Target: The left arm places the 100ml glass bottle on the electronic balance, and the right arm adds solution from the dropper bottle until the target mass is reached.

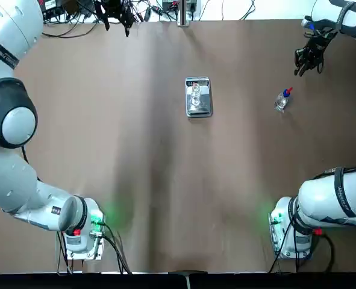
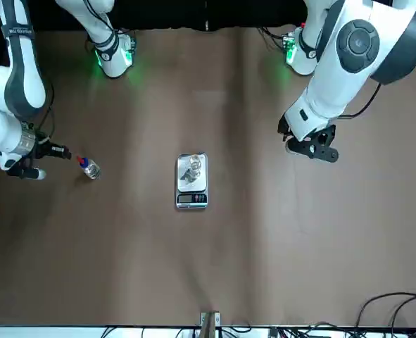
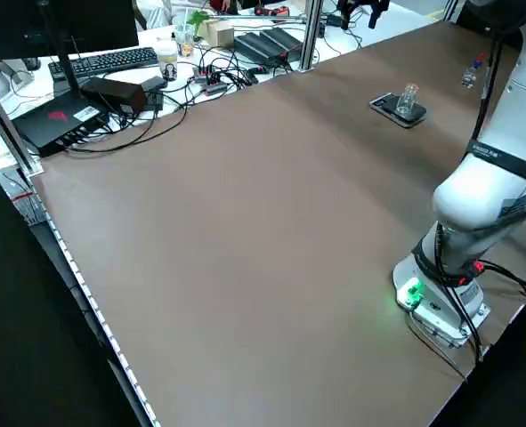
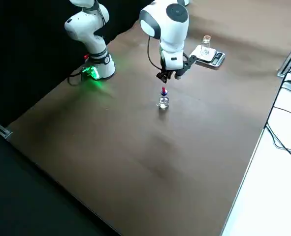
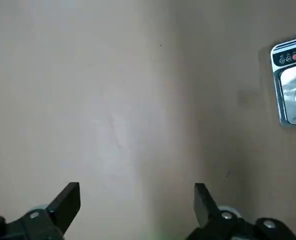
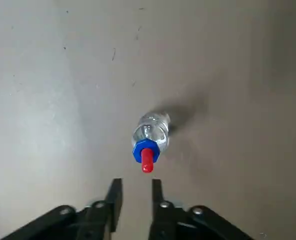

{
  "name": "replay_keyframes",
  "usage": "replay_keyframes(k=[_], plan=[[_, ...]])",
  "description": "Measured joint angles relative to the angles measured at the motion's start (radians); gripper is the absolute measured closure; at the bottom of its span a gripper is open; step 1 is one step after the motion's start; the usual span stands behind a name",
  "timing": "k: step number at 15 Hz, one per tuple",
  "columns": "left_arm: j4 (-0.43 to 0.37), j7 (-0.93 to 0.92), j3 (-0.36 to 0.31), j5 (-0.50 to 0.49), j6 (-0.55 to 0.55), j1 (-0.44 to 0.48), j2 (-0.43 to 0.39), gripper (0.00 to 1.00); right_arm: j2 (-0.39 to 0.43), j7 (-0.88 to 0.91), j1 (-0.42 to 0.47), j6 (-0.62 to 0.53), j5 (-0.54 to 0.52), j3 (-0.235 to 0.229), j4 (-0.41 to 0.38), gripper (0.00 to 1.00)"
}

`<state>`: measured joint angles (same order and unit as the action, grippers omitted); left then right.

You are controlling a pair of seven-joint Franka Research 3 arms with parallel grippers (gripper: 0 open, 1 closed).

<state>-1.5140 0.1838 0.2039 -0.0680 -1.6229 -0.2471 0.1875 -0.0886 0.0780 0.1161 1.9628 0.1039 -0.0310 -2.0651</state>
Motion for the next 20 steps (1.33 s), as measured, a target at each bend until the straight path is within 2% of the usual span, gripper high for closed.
replay_keyframes(k=[2, 5, 7, 8, 12, 13, 17, 20], plan=[[0.0, 0.0, 0.0, 0.0, -0.002, 0.0, 0.001, 0.0, 0.0, 0.001, -0.003, -0.013, 0.0, 0.0, 0.021, 0.48], [0.0, 0.0, 0.0, 0.0, -0.003, 0.0, 0.001, 0.0, 0.003, 0.002, -0.021, -0.089, 0.0, 0.002, 0.116, 0.22], [0.0, 0.0, 0.0, 0.0, -0.004, 0.0, 0.001, 0.0, 0.007, 0.001, -0.043, -0.157, 0.0, 0.003, 0.201, 0.2], [0.0, 0.0, 0.0, 0.0, -0.004, 0.0, 0.001, 0.0, 0.008, 0.001, -0.057, -0.189, 0.0, 0.003, 0.244, 0.14], [0.0, 0.0, 0.0, 0.0, -0.004, 0.0, 0.001, 0.0, 0.013, -0.001, -0.099, -0.328, 0.0, 0.006, 0.387, 0.09], [0.0, 0.0, 0.0, -0.006, -0.004, 0.0, 0.001, 0.0, 0.014, -0.001, -0.108, -0.361, 0.0, 0.007, 0.414, 0.03], [0.0, 0.023, 0.004, -0.021, -0.016, -0.008, 0.008, 0.0, 0.039, -0.018, -0.155, -0.439, 0.0, 0.01, 0.467, 0.0], [-0.001, 0.158, 0.006, -0.021, -0.093, -0.068, 0.046, 0.0, 0.104, -0.024, -0.172, -0.456, -0.011, 0.011, 0.466, 0.0]])
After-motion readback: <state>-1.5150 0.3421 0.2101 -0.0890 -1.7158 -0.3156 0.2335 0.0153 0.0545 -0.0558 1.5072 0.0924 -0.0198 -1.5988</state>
